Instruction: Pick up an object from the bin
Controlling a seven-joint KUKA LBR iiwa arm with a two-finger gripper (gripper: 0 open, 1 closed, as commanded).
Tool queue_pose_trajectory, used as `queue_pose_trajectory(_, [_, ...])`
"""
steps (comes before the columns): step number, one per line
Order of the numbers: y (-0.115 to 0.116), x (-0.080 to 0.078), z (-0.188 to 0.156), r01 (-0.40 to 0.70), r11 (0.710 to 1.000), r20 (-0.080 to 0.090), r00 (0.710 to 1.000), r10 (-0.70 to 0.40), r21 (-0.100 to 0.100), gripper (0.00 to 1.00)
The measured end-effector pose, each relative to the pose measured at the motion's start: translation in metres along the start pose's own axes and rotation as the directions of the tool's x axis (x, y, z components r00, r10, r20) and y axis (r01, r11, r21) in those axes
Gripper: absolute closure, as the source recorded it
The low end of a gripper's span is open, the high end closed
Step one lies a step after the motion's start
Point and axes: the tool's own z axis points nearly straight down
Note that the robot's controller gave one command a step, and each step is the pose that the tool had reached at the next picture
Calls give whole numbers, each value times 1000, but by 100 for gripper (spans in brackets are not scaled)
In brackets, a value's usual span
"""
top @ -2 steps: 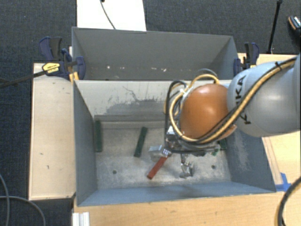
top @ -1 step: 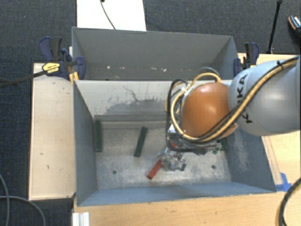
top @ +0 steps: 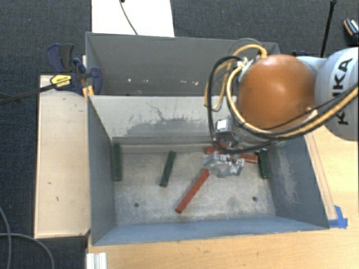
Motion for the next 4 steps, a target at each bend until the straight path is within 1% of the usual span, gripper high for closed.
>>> queue_pose_trajectory(1, [2, 0, 3, -4, 1000, -3, 1000, 4, -8, 0])
queue_pose_trajectory(2, [-8, -37, 133, 290, 957, 0, 957, -290, -14, 0])
queue_pose_trajectory(3, [-9, -37, 130, 283, 959, 0, 959, -283, -11, 100])
queue_pose_trajectory(4, [3, -9, 105, 427, 904, -2, 904, -427, -12, 100])
